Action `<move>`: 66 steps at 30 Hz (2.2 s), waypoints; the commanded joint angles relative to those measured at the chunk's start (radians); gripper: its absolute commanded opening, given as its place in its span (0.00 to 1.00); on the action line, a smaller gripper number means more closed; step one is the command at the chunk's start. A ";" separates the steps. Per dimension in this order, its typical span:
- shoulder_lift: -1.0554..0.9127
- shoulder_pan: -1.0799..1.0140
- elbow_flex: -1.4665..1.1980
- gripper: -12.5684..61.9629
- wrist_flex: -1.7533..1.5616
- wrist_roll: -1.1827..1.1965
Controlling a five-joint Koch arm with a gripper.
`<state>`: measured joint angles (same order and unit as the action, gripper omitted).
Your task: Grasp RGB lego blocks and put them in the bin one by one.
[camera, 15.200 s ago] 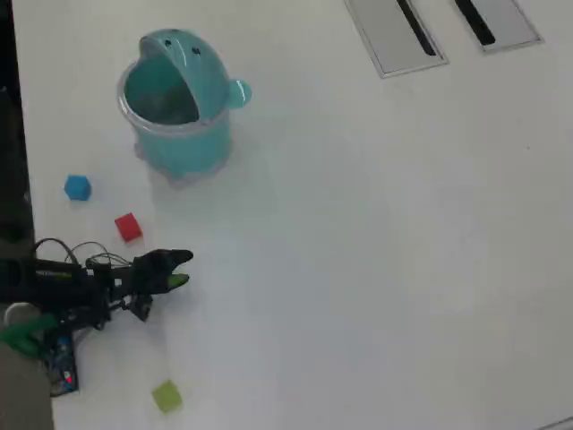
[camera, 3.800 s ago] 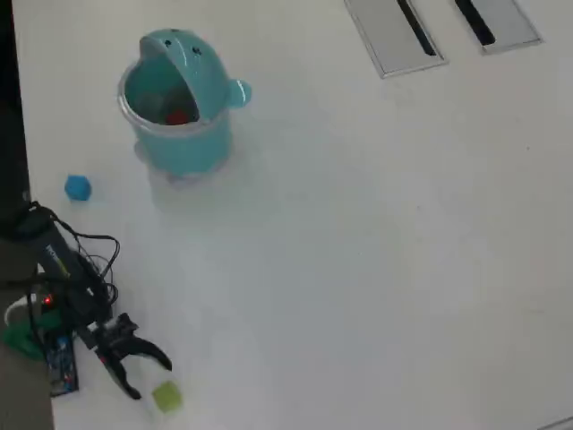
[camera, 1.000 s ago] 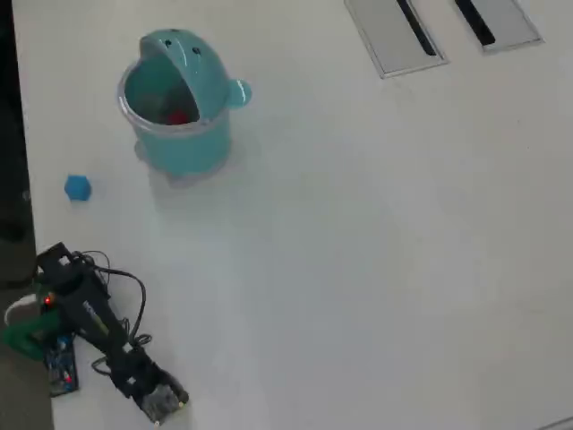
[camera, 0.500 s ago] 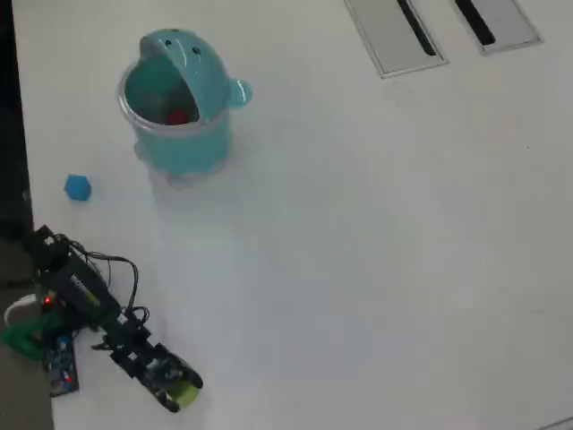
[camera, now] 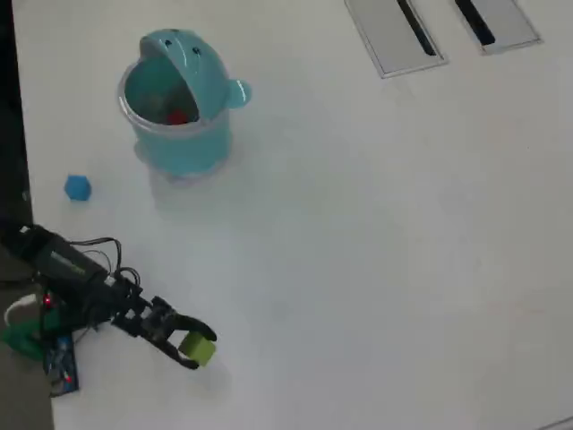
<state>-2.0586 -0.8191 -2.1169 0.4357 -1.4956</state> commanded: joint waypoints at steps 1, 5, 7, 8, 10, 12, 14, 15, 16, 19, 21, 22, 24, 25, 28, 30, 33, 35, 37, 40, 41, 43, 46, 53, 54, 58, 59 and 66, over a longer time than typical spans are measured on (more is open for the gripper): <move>-0.067 0.041 0.049 0.34 -0.084 0.000; -0.129 0.123 -0.031 0.34 -0.218 0.000; -0.163 0.158 -0.063 0.34 -0.261 0.002; -0.187 0.189 -0.071 0.34 -0.262 0.002; -0.232 0.239 -0.091 0.34 -0.268 0.002; -0.278 0.295 -0.118 0.34 -0.293 0.000; -0.302 0.342 -0.147 0.33 -0.336 0.002; -0.305 0.368 -0.149 0.33 -0.344 0.002; -0.307 0.391 -0.146 0.33 -0.351 0.002; -0.310 0.466 -0.141 0.33 -0.445 0.003; -0.310 0.517 -0.138 0.33 -0.517 0.006; -0.310 0.563 -0.124 0.33 -0.540 0.006; -0.311 0.727 -0.038 0.33 -0.528 0.011; -0.310 0.821 -0.011 0.33 -0.520 0.014; -0.310 1.025 0.018 0.33 -0.520 0.018; -0.310 1.097 0.021 0.30 -0.523 0.014; -0.308 1.189 0.040 0.30 -0.517 0.005; -0.305 1.295 0.069 0.30 -0.471 0.003; -0.291 1.420 0.098 0.19 -0.456 -0.026; -0.176 1.600 0.176 0.19 -0.457 -0.077; -0.166 1.624 0.189 0.19 -0.454 -0.089; -0.120 1.672 0.212 0.19 -0.453 -0.097; 0.020 1.764 0.307 0.19 -0.459 -0.152; 0.264 1.796 0.520 0.20 -0.459 -0.163; 0.293 1.798 0.545 0.20 -0.459 -0.163; 0.508 1.799 0.729 0.25 -0.457 -0.167; 0.548 1.799 0.769 0.29 -0.454 -0.167; 0.617 1.755 0.788 0.64 -0.463 -0.187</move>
<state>-1.4251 0.9495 -1.3883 -0.0169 -1.6490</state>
